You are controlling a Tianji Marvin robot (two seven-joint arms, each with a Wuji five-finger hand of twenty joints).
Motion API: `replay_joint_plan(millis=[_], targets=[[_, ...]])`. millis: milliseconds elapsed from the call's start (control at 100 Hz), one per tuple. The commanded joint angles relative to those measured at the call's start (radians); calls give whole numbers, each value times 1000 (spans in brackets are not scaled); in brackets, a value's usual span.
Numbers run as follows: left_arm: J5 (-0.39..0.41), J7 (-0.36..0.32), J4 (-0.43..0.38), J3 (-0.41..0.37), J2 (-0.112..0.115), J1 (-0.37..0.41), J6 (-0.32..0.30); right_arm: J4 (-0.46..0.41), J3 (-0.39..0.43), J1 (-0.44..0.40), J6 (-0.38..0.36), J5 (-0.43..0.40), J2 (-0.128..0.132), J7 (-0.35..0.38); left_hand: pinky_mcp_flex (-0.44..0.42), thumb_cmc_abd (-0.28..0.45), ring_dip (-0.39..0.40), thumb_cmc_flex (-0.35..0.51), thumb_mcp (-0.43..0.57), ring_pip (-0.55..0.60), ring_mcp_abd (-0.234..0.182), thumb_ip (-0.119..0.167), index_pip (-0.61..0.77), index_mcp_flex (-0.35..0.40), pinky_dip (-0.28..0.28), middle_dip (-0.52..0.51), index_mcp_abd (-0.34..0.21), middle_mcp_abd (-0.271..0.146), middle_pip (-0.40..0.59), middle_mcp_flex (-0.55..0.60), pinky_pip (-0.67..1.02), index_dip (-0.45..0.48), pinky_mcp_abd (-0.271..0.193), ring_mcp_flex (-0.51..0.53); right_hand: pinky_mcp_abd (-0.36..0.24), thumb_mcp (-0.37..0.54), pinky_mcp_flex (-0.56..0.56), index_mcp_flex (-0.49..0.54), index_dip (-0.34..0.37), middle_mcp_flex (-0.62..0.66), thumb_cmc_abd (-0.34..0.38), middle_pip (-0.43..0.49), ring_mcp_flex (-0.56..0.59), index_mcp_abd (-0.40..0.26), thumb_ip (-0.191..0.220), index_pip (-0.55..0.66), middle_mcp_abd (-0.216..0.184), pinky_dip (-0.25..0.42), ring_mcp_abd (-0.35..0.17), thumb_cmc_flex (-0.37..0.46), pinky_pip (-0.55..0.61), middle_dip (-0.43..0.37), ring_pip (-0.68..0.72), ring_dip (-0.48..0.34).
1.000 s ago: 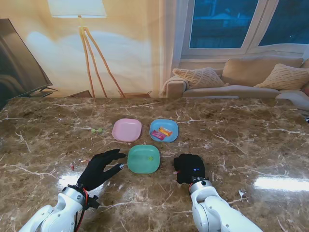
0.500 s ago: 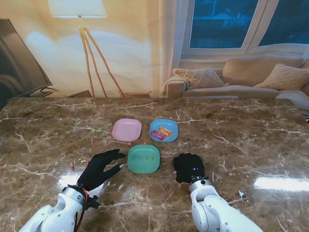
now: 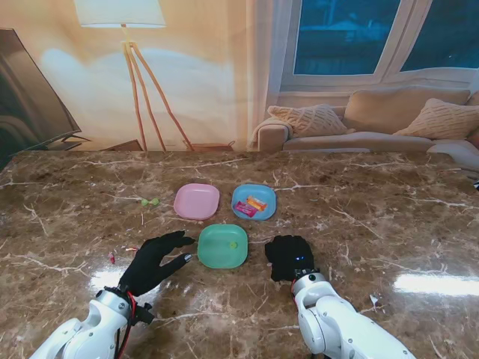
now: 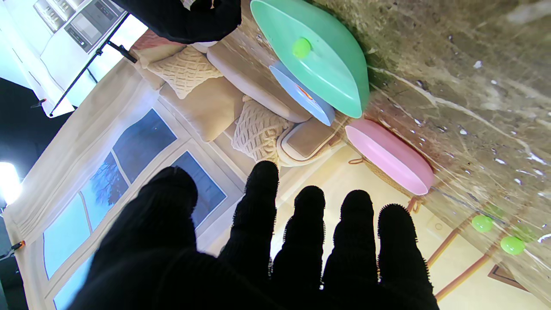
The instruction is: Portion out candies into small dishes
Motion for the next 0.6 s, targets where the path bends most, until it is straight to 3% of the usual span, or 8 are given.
replay_joint_plan(millis=[0, 330, 590], targets=[[1, 1, -2, 0, -1, 9, 3, 79, -15, -35, -2, 14, 6, 38, -19, 42, -12, 11, -25, -22, -19, -18, -1, 1, -19, -3, -11, 4, -20, -30, -32, 9, -16, -24, -28, 27, -14, 113, 28, 38, 71, 20, -13, -89, -12, 46, -32, 3, -49, 40, 35, -7, -10, -19], [0, 3, -3, -3, -1, 12, 2, 81, -11, -41, -1, 17, 4, 28, -20, 43, -12, 11, -26, -23, -19, -18, -2, -1, -22, -3, -10, 5, -21, -30, -37, 9, -13, -24, -39, 75, -20, 112, 128, 15, 70, 57, -33, -86, 14, 41, -39, 10, -57, -2, 41, 18, -3, -21], [0, 3, -4, -3, -1, 13, 2, 86, -1, -45, -11, 17, -6, -41, -20, 43, -12, 11, -27, -24, -20, -19, -2, 0, -23, -3, -10, 3, -22, -31, -40, 9, -11, -24, -48, 89, -15, 110, 155, 8, 71, 78, -36, -90, 23, 39, -47, 13, -66, -16, 48, 28, 4, -21]])
